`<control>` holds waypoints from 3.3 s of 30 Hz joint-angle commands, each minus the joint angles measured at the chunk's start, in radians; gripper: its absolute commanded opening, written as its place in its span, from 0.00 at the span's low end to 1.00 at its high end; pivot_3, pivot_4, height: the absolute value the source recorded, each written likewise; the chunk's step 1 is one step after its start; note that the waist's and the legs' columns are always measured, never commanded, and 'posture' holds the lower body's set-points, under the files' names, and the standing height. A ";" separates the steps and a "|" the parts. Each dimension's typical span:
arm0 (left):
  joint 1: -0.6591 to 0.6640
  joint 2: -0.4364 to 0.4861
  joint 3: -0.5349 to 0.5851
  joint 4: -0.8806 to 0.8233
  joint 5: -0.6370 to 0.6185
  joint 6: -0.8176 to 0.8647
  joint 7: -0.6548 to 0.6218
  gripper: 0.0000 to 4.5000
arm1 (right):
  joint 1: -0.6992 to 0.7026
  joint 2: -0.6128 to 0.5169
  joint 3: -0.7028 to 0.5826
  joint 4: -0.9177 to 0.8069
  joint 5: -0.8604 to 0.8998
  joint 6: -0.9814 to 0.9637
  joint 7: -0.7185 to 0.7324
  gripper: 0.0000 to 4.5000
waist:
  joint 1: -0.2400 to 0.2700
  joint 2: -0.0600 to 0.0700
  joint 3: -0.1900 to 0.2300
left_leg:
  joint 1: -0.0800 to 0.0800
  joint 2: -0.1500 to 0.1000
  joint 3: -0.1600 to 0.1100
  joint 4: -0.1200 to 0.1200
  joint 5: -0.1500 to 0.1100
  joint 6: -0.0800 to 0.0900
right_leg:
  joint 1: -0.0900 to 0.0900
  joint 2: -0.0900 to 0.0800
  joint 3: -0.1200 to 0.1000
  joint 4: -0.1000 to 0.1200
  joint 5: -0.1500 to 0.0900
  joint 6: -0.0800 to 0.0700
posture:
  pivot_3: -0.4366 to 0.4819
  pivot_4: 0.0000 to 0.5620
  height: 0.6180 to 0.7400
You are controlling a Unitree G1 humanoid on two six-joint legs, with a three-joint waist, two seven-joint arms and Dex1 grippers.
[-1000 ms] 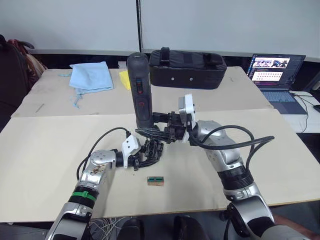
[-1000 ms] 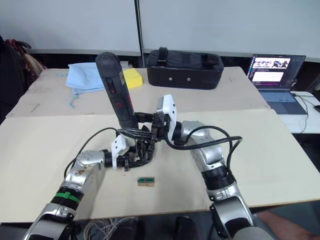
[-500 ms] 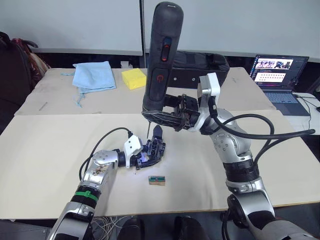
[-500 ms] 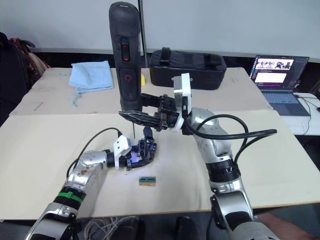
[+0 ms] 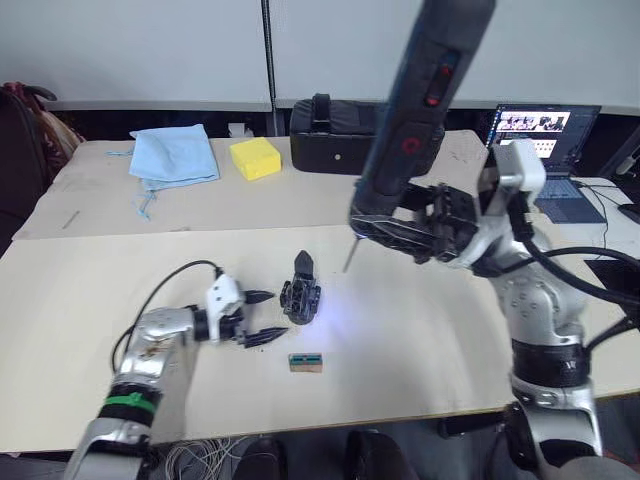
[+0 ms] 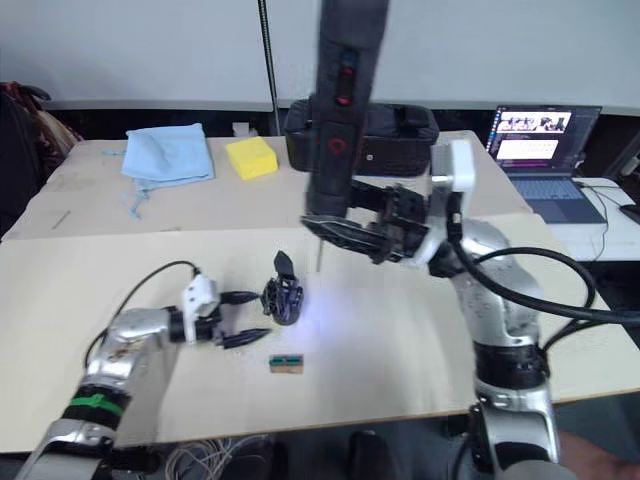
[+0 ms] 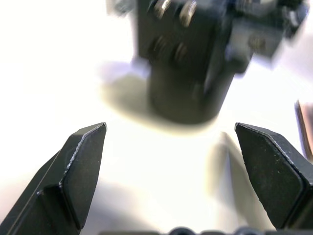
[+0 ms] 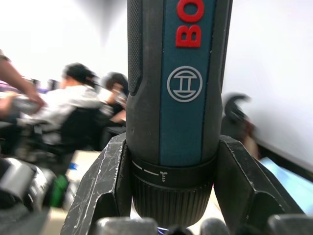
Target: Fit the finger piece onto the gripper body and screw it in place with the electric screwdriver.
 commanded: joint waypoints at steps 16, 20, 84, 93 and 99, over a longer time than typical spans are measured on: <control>0.225 0.136 0.036 -0.297 -0.131 -0.038 -0.287 0.99 | 0.275 -0.060 0.060 -0.301 0.005 -0.040 -0.019 0.43 | 0.013 0.002 0.002 | -0.001 0.000 0.002 -0.001 0.000 -0.001 | -0.001 -0.003 0.000 -0.002 -0.006 -0.005 | 0.48 0.27 1.00; 0.207 0.064 -0.028 -0.309 -0.087 -0.042 -0.218 0.99 | 0.233 0.008 0.163 -0.281 -0.026 -0.061 -0.026 0.43 | 0.015 0.002 0.002 | -0.002 -0.001 0.002 -0.001 0.000 0.000 | -0.001 -0.003 0.000 -0.002 -0.006 -0.005 | 0.48 0.27 1.00; 0.141 -0.071 -0.238 -0.255 0.082 -0.076 -0.034 0.99 | 0.203 0.187 0.370 0.060 -0.294 -0.336 0.156 0.43 | 0.030 0.002 0.002 | -0.001 -0.002 0.002 0.001 0.000 0.000 | 0.001 -0.002 0.001 0.000 -0.006 -0.004 | 0.48 0.27 1.00; 0.132 -0.071 -0.233 -0.233 0.079 -0.082 -0.037 0.99 | 0.198 0.193 0.368 0.069 -0.298 -0.340 0.155 0.43 | 0.029 0.002 0.002 | 0.001 -0.002 0.002 0.001 0.000 0.000 | 0.002 -0.002 0.001 0.001 -0.006 -0.004 | 0.48 0.27 1.00; 0.142 -0.072 -0.235 -0.239 0.080 -0.085 -0.032 0.99 | 0.200 0.187 0.373 0.080 -0.308 -0.337 0.155 0.43 | 0.029 0.002 0.002 | 0.003 -0.002 0.002 0.001 0.000 0.000 | 0.003 -0.002 0.001 0.001 -0.006 -0.004 | 0.48 0.27 1.00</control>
